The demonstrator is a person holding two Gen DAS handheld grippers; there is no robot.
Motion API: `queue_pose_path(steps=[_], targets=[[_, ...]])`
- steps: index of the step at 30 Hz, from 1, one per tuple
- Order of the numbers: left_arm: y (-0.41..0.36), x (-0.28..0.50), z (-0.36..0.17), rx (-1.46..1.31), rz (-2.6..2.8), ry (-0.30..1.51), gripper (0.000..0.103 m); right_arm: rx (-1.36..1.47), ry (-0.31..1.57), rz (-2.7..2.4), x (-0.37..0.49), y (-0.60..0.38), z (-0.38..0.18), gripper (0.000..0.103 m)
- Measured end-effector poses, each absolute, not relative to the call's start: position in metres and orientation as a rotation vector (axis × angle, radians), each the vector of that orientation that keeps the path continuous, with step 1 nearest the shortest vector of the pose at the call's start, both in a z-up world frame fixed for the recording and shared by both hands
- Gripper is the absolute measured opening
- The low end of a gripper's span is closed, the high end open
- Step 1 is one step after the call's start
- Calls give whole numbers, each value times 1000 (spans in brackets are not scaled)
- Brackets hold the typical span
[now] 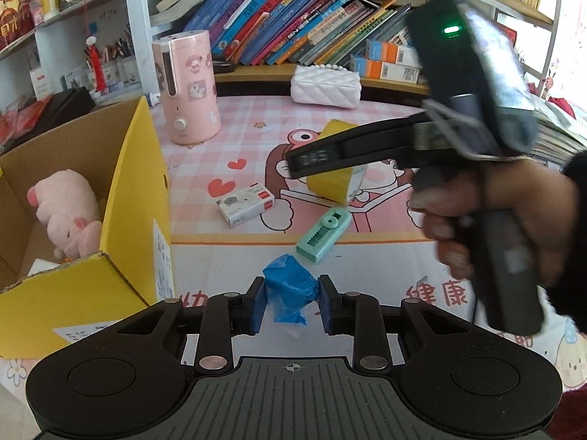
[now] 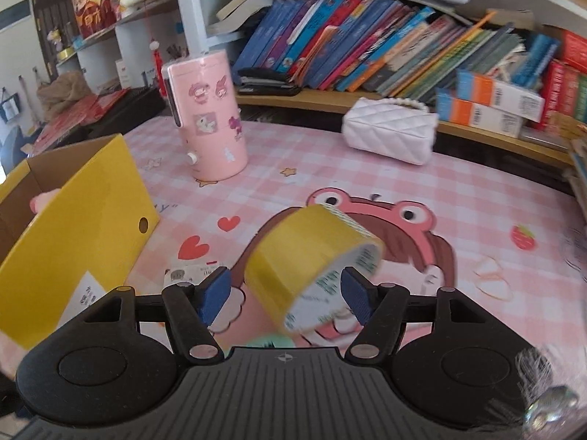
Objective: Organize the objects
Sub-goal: 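Grasp the blue toy with the left gripper while the right gripper grasps the yellow tape roll, then carry the blue toy and tape roll toward the yellow box with both grippers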
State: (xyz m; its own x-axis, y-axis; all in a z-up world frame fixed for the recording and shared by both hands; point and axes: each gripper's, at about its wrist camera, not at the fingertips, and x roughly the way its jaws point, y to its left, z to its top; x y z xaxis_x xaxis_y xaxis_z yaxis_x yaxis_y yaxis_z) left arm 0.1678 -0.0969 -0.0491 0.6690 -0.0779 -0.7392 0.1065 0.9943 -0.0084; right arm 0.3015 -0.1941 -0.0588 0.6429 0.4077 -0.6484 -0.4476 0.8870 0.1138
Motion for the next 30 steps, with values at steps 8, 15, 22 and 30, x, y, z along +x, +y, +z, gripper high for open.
queue_pose_path(steps=[8,15,22,30], targets=[[-93,162,-46,17,-91,815,28,-40,733,546,314,-187,-65,26],[-92,156,-45,-1,-101,794,27,-40,702,511,296,-204,-49,6],[-87,149,-39,-23,-134,751,27,-58,673,425,246,-233,-24,6],[-74,127,-28,-37,-191,700,27,-43,733,342,174,-245,-9,6]])
